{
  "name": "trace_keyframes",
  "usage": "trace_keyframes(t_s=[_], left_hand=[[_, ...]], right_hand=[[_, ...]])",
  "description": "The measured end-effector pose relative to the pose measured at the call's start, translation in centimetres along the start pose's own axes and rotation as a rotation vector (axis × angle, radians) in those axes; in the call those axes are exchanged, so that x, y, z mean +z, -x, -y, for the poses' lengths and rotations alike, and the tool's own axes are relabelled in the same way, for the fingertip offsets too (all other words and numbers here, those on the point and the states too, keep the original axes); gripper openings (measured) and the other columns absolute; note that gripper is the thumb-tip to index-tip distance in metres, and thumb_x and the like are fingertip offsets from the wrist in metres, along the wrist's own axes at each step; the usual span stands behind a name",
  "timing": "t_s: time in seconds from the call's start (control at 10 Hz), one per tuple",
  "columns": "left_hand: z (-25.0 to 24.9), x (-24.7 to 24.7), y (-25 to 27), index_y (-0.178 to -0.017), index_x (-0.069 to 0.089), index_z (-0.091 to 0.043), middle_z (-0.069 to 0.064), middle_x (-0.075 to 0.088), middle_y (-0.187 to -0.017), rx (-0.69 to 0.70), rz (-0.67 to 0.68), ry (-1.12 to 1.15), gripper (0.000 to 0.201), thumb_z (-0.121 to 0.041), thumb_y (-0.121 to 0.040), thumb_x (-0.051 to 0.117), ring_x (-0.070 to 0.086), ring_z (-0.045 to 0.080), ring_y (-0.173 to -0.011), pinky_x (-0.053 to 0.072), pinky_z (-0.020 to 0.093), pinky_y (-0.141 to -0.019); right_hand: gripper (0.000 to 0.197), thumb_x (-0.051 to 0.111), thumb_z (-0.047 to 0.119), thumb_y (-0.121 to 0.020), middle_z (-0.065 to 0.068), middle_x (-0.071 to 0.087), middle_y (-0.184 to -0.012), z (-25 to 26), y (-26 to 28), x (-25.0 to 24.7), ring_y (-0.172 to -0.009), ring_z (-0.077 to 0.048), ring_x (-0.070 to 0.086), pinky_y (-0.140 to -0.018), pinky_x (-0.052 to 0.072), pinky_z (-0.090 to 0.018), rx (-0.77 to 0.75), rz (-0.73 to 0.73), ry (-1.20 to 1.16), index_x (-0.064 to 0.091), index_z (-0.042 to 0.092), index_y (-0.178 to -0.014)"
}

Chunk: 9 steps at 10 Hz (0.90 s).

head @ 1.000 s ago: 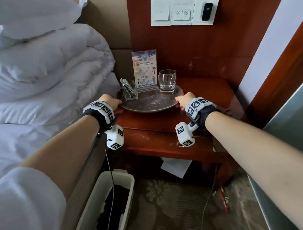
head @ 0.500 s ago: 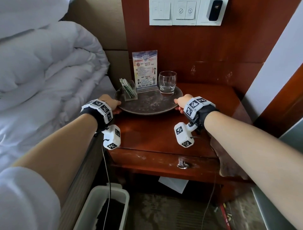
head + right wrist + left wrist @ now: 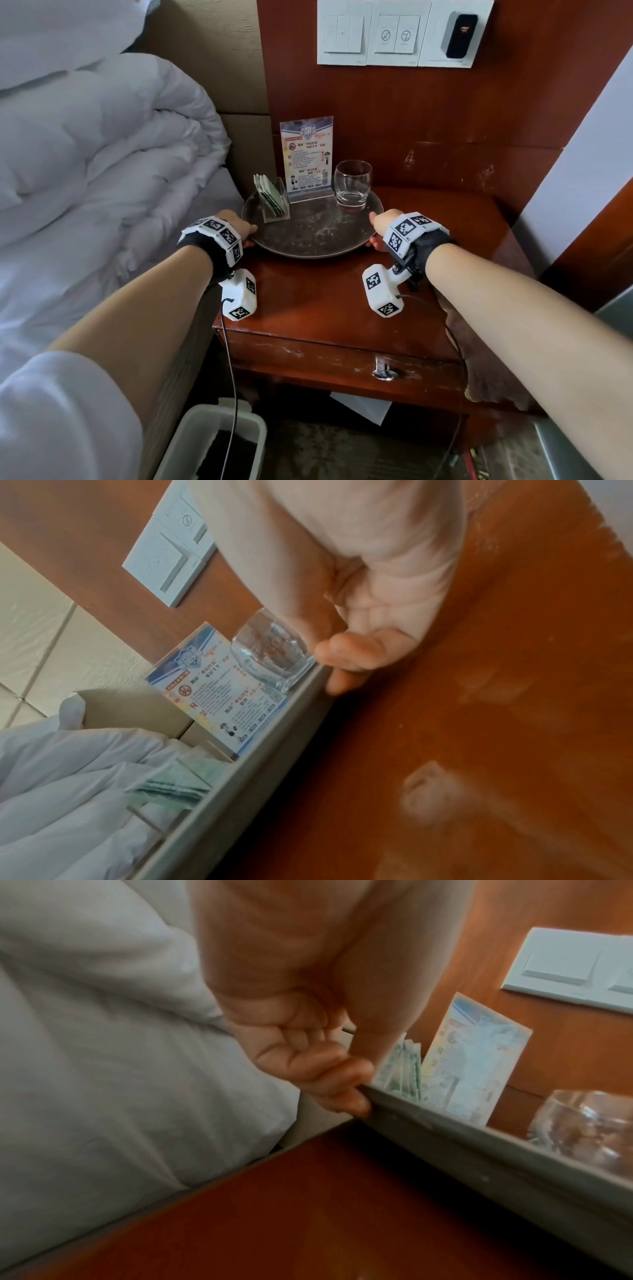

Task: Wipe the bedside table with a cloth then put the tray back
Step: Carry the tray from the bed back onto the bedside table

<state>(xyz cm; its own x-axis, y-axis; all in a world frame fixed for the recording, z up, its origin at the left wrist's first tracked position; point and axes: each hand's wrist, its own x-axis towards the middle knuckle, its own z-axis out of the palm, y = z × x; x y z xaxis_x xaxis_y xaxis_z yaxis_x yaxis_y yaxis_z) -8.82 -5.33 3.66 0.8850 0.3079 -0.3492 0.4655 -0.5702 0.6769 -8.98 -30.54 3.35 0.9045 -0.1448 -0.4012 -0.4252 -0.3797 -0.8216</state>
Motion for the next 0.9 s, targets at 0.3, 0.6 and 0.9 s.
trace_keyframes(t_s=[0.3,0.6,0.9], left_hand=[[0.2,0.2,0.3,-0.081,0.055,0.002,-0.001,0.052,-0.028,-0.008,0.068,0.033,0.024,-0.016,-0.095,0.056,0.038,0.004,-0.016,0.029,0.007,-0.026],[-0.5,-1.1,3.5,-0.056,0.053,-0.006,-0.005,0.042,-0.022,0.082,-0.049,-0.014,0.04,-0.019,-0.093,0.058,0.038,0.012,-0.025,0.029,0.02,-0.041],[-2.0,2.0,10.2,-0.061,0.05,-0.007,-0.002,0.05,-0.034,0.22,0.069,0.016,0.036,-0.017,-0.095,0.056,0.035,0.003,-0.016,0.025,0.007,-0.025]], right_hand=[[0.051,0.041,0.043,-0.098,-0.016,0.052,-0.062,0.3,-2.1,0.6,-0.048,-0.022,0.052,-0.049,0.053,-0.03,0.17,-0.178,-0.072,0.051,-0.005,-0.113],[0.045,0.046,0.039,-0.096,-0.013,0.067,-0.065,0.3,1.1,-2.8,-0.081,-0.03,0.073,-0.083,0.059,-0.041,-0.02,-0.265,-0.025,0.06,-0.003,-0.097],[0.038,0.047,0.032,-0.095,-0.011,0.062,-0.063,-2.8,6.1,-8.1,-0.05,-0.021,0.055,-0.059,0.052,-0.034,-0.121,-0.304,-0.012,0.056,0.003,-0.073]])
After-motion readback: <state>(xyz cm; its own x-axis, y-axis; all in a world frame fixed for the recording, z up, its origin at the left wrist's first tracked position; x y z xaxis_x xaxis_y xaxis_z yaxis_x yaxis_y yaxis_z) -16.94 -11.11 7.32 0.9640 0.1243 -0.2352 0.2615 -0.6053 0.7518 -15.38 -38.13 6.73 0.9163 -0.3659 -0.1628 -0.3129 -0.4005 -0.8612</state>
